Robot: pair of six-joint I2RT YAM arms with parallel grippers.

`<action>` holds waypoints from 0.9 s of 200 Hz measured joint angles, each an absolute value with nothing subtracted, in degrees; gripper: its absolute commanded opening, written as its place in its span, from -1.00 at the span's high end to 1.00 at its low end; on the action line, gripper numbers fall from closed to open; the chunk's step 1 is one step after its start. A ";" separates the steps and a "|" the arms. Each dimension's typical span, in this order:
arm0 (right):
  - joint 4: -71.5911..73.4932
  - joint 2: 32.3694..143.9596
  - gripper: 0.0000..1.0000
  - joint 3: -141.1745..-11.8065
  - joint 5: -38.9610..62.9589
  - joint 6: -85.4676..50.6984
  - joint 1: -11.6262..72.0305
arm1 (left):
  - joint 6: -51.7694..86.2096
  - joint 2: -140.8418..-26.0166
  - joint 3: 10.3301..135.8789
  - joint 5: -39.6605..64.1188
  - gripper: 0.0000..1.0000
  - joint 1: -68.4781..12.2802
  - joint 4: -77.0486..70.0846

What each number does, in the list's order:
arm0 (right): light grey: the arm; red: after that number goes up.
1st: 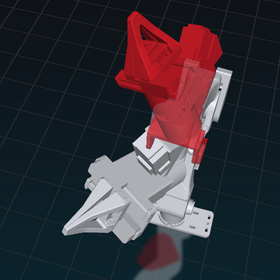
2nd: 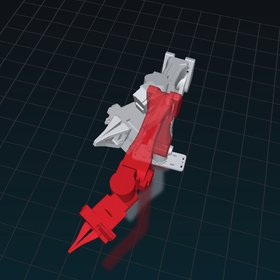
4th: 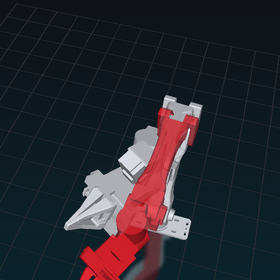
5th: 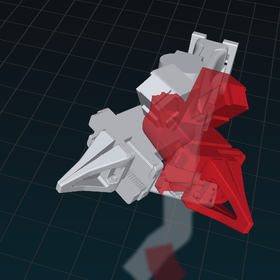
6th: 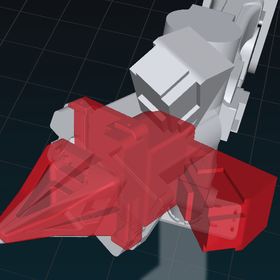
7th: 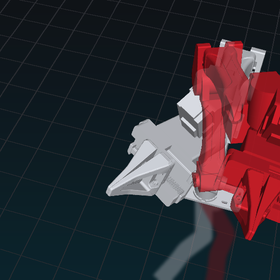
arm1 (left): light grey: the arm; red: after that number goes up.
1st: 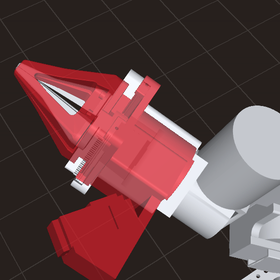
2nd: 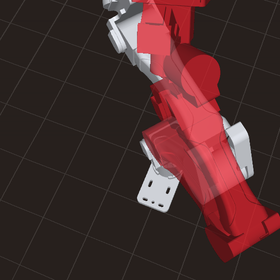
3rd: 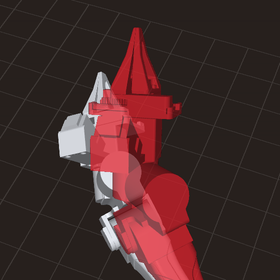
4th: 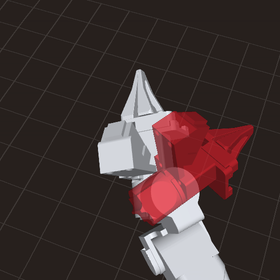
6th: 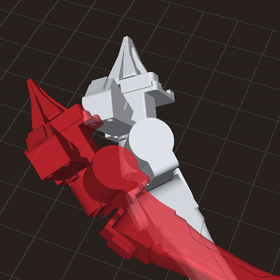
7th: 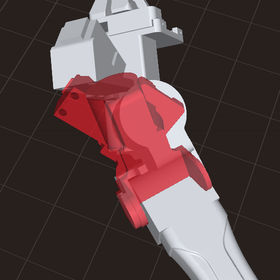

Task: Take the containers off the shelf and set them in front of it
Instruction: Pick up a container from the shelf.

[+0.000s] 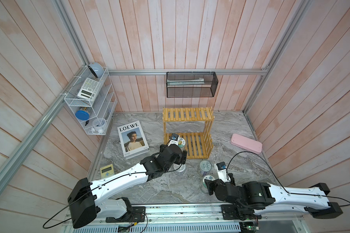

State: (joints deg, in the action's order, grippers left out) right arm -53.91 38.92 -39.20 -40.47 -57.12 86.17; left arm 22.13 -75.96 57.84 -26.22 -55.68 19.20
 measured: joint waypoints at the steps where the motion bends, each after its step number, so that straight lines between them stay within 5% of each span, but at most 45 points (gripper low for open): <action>1: -53.91 38.83 -0.95 -39.22 -40.47 -57.12 86.11 | 22.15 -76.12 58.06 -26.26 -1.00 -55.68 19.38; 73: -52.77 29.50 -0.96 -39.59 -30.44 -48.03 69.19 | 25.30 -94.35 75.40 -28.93 -1.00 -54.46 29.89; 180: -44.97 30.22 -0.96 -39.42 -7.73 -39.18 51.44 | 32.93 -103.77 82.19 -28.27 -1.00 -48.84 32.84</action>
State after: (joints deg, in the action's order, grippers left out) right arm -44.97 30.22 -39.42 -7.73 -39.18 51.44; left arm 32.93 -103.77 82.19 -28.27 -48.84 32.84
